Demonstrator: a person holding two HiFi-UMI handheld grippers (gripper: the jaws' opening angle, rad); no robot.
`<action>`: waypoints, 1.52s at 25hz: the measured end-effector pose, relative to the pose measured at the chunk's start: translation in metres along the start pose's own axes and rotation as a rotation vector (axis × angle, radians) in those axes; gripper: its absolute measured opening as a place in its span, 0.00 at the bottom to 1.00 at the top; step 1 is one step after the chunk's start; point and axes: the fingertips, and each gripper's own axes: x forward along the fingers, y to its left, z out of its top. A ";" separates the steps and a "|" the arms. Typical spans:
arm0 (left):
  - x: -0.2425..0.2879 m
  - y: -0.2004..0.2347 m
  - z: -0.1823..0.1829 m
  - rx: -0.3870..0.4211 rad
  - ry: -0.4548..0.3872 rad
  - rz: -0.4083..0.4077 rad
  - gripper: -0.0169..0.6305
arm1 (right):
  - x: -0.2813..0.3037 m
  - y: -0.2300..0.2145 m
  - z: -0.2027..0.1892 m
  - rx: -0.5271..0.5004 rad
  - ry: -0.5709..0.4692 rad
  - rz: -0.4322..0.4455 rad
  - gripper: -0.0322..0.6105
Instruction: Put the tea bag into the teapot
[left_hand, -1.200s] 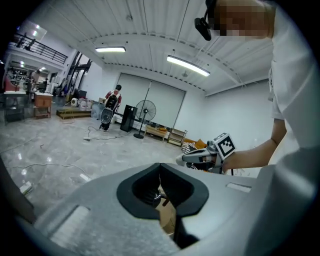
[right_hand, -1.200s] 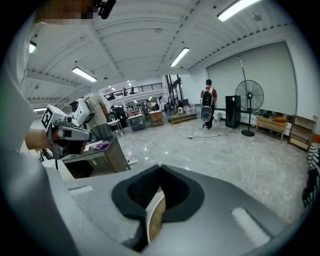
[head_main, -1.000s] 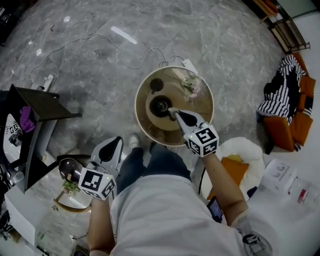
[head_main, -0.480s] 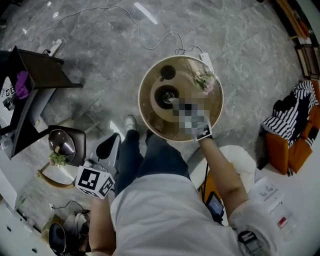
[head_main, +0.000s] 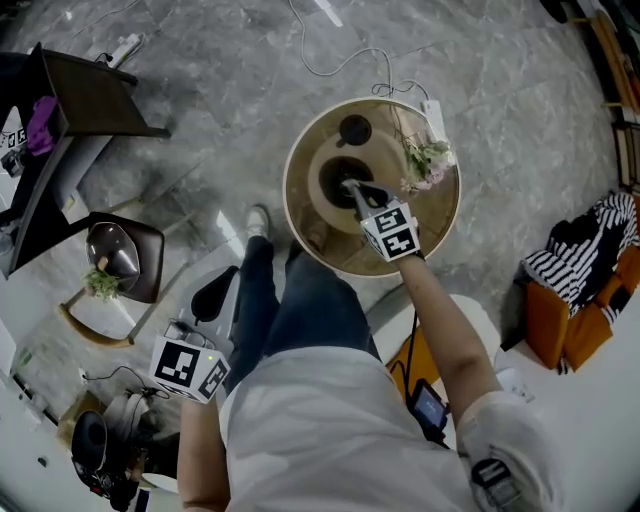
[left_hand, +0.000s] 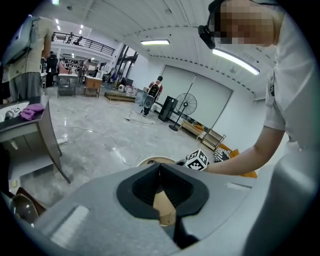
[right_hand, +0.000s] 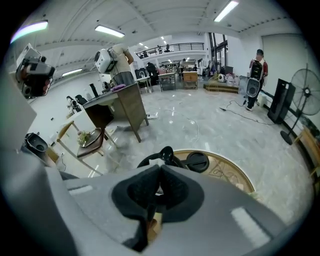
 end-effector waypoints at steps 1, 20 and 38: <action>0.000 0.000 -0.001 0.000 0.003 0.005 0.04 | 0.004 0.000 -0.001 -0.011 0.011 0.000 0.06; 0.002 0.005 -0.023 -0.050 0.010 0.045 0.04 | 0.044 0.003 -0.020 -0.261 0.214 -0.033 0.06; 0.001 0.002 -0.029 -0.053 0.008 0.051 0.04 | 0.054 0.008 -0.024 -0.362 0.276 -0.068 0.16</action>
